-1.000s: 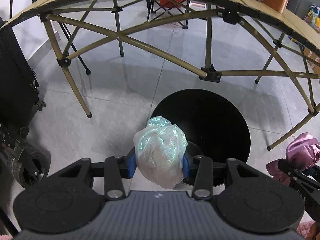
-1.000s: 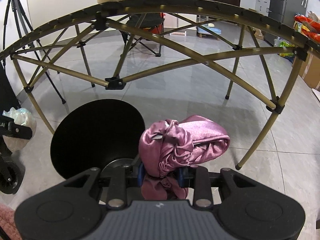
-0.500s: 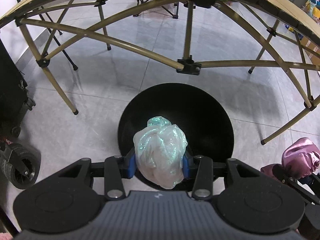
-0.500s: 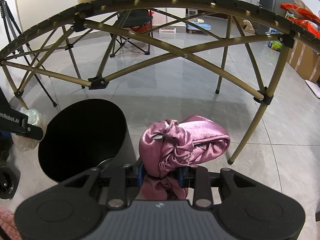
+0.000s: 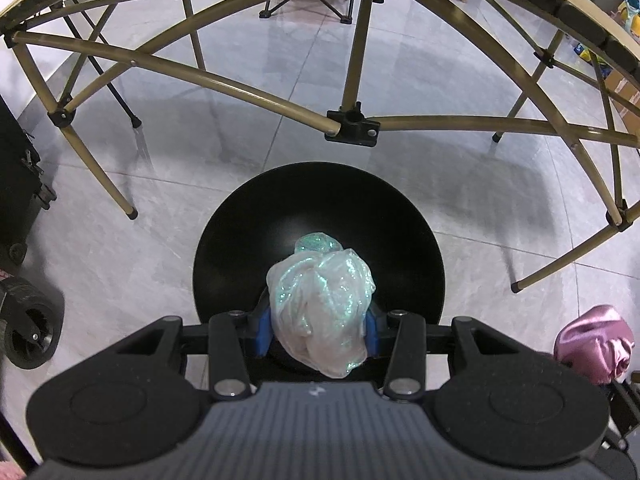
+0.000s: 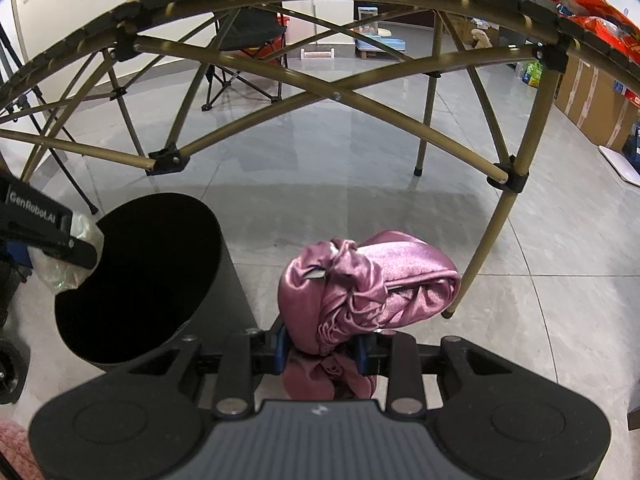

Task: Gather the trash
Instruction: 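Carry the plastic bag and pink cloth down over the black trash bin, then open the left gripper to drop the plastic bag into the bin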

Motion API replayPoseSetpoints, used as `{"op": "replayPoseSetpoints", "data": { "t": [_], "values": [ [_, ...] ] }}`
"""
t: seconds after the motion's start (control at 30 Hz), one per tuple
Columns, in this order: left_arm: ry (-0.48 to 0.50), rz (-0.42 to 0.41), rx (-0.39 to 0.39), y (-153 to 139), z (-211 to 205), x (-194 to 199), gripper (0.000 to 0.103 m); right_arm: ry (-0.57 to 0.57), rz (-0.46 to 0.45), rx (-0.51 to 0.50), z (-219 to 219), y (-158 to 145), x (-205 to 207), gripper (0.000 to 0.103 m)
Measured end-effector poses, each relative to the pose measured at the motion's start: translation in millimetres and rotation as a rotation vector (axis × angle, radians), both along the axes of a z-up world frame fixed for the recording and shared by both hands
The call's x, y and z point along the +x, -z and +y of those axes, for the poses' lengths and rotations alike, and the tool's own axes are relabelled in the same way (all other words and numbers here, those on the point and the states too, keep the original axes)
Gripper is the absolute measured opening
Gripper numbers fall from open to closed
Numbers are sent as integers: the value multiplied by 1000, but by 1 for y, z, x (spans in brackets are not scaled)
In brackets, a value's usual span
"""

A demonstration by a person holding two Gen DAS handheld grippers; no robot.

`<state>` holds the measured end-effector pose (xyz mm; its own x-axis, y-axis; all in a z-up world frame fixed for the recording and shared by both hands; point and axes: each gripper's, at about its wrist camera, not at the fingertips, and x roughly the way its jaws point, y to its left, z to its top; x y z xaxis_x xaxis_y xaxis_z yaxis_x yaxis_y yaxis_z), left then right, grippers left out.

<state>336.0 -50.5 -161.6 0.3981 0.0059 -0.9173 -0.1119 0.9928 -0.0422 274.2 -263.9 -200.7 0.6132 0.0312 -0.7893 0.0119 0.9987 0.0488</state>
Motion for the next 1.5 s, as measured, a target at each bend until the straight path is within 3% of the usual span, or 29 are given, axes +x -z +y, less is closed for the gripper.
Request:
{"op": "replayPoseSetpoints", "data": {
  "t": [0.43,0.53,0.6,0.63,1.27,1.5],
  "values": [
    [11,-3,-6,2,-5,3,45,12,5,-4,-4,2,0,30],
    [20,-13,-2,-1,-7,1,64,16,5,-3,-4,2,1,30],
    [17,-22,0,-3,-6,0,96,20,6,-3,-4,2,1,30],
    [15,-27,5,-4,-6,-1,103,21,7,-3,-5,2,2,30],
    [6,-20,34,-5,2,-4,103,15,3,-5,-1,1,1,30],
    [5,-52,50,-12,8,-8,103,-5,-10,-2,6,-5,0,30]
  ]
}}
